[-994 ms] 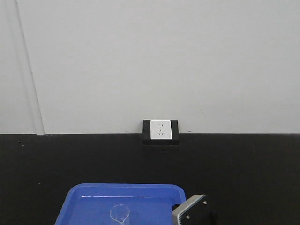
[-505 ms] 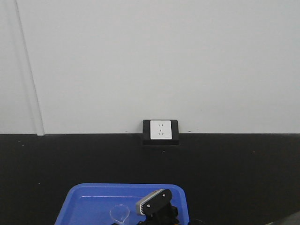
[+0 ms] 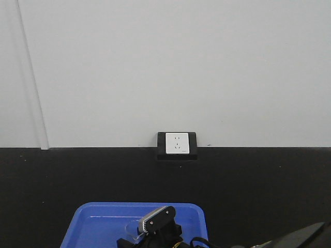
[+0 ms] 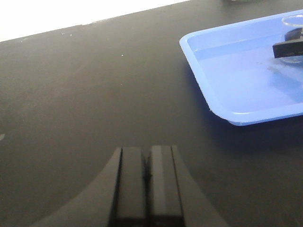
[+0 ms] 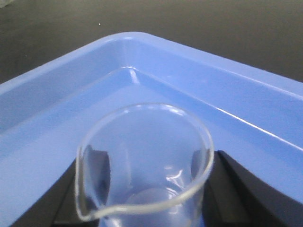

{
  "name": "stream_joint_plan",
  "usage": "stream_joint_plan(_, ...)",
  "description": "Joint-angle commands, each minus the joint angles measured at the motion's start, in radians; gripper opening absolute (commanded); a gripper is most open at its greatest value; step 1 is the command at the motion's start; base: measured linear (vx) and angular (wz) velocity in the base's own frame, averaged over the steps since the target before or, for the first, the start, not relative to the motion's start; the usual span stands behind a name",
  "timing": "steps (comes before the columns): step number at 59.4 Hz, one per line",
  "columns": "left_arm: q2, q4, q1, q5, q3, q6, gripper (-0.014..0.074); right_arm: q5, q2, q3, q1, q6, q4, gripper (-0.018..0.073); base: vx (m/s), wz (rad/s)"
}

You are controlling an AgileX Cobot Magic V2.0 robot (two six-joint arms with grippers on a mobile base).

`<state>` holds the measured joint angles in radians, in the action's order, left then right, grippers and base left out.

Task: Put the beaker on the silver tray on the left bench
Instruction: 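Lower the open right gripper around the glass beaker, then close the right gripper on the beaker and lift it out, then drive the base away from the blue tray holding the beaker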

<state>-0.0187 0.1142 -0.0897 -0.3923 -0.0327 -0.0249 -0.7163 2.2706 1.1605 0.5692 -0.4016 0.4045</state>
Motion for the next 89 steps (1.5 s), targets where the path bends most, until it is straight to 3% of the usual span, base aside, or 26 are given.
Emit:
stream_joint_plan(1, -0.007, -0.001, -0.007, 0.082, -0.020, 0.002, 0.0001, -0.061, -0.096, 0.021, -0.002, -0.020, 0.003, 0.0019, 0.00, 0.00)
stream_joint_plan(3, -0.007, -0.001, -0.007, 0.082, -0.020, 0.002, 0.0001, -0.050, -0.125, 0.015, -0.002, -0.036, 0.005, -0.0018, 0.00, 0.00)
stream_joint_plan(12, -0.007, -0.001, -0.007, 0.082, -0.020, 0.002, 0.0001, 0.102, -0.306, -0.051, -0.002, -0.062, 0.009, -0.0015, 0.00, 0.00)
stream_joint_plan(22, -0.007, -0.001, -0.007, 0.082, -0.020, 0.002, 0.0001, 0.551, -0.636, -0.145, -0.006, -0.050, 0.009, -0.0014, 0.00, 0.00)
stream_joint_plan(28, -0.007, -0.001, -0.007, 0.082, -0.020, 0.002, 0.0001, 0.695, -0.815, -0.231, -0.006, -0.021, 0.011, -0.0014, 0.00, 0.00)
stream_joint_plan(43, -0.007, -0.001, -0.007, 0.082, -0.020, 0.002, 0.0001, 0.658, -1.251, -0.544, -0.006, -0.023, -0.001, -0.0014, 0.00, 0.00)
stream_joint_plan(58, -0.007, -0.001, -0.007, 0.082, -0.020, 0.002, 0.0001, 0.670, -1.582, -0.755, -0.006, -0.022, 0.003, -0.0014, 0.00, 0.00)
stream_joint_plan(68, -0.007, -0.001, -0.007, 0.082, -0.020, 0.002, 0.0001, 0.690, -1.678, -0.799, -0.006, -0.018, 0.038, -0.0014, 0.00, 0.00)
stream_joint_plan(89, -0.007, -0.001, -0.007, 0.082, -0.020, 0.002, 0.0001, 0.706, -1.676, -0.799, -0.006, -0.018, 0.060, -0.0011, 0.00, 0.00)
